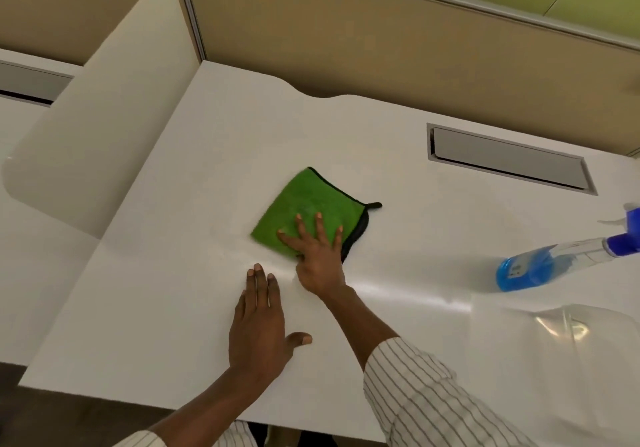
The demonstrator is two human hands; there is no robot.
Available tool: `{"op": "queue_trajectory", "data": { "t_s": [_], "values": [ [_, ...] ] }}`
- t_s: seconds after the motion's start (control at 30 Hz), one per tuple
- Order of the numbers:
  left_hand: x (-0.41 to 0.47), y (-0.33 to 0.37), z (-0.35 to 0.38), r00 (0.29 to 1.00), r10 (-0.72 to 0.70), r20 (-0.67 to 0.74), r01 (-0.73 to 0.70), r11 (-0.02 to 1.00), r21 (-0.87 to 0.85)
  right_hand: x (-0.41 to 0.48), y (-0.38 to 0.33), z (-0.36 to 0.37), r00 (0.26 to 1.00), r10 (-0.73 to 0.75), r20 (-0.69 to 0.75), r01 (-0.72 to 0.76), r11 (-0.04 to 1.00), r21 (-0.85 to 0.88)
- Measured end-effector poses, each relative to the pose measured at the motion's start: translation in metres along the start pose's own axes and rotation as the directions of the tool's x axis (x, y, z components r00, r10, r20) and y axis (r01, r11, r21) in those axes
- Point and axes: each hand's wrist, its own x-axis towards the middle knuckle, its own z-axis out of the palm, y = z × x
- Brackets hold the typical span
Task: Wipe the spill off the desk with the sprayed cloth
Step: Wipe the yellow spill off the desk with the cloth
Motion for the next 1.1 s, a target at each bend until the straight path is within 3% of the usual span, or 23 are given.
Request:
{"op": "queue_trajectory", "data": {
  "t_s": [0.1,0.17,0.27,0.37,0.43,0.53,0.6,0.7,0.77,0.87,1.0,1.1],
  "values": [
    [-0.001,-0.003,0.001,1.000,0.011,0.019,-0.012,0.999,0.047,-0.006,0.012,-0.006,0.987,-0.149,0.064,0.150,0.989,-0.011],
    [-0.001,-0.004,0.001,1.000,0.024,0.018,-0.025,0.997,0.071,-0.019,0.027,-0.010,0.986,-0.162,0.050,0.162,0.987,-0.012],
    [0.000,-0.005,0.000,0.999,0.045,0.026,-0.048,0.994,0.097,-0.047,0.048,-0.016,0.999,-0.033,-0.021,0.033,0.999,0.029],
    [0.000,-0.006,-0.002,0.997,0.067,0.025,-0.069,0.993,0.094,-0.080,0.065,-0.018,0.966,0.220,-0.133,-0.208,0.973,0.098],
    [-0.001,-0.006,-0.002,0.997,0.080,0.020,-0.082,0.993,0.090,-0.102,0.070,-0.015,0.890,0.419,-0.181,-0.396,0.906,0.152],
    [0.000,-0.007,-0.002,0.996,0.086,0.029,-0.088,0.989,0.115,-0.125,0.059,-0.002,0.714,0.666,-0.217,-0.635,0.746,0.200],
    [0.002,-0.009,0.000,0.995,0.088,0.041,-0.093,0.987,0.129,-0.128,0.042,0.008,0.613,0.756,-0.231,-0.718,0.655,0.237],
    [0.002,-0.013,0.002,0.994,0.103,0.047,-0.108,0.987,0.122,-0.118,0.014,0.019,0.547,0.802,-0.240,-0.754,0.596,0.276],
    [0.000,-0.018,0.004,0.992,0.118,0.036,-0.121,0.988,0.096,-0.105,0.000,0.022,0.561,0.796,-0.229,-0.745,0.606,0.279],
    [-0.002,-0.026,0.004,0.988,0.153,0.027,-0.155,0.987,0.049,-0.083,-0.014,0.023,0.688,0.700,-0.192,-0.657,0.713,0.243],
    [-0.011,-0.042,0.001,0.986,0.164,-0.029,-0.165,0.986,-0.015,-0.065,-0.024,0.025,0.918,0.379,-0.118,-0.367,0.924,0.110],
    [-0.025,-0.058,0.001,0.989,0.132,-0.062,-0.131,0.991,0.028,-0.068,-0.021,0.027,0.991,0.127,-0.049,-0.127,0.992,0.022]
  ]
}}
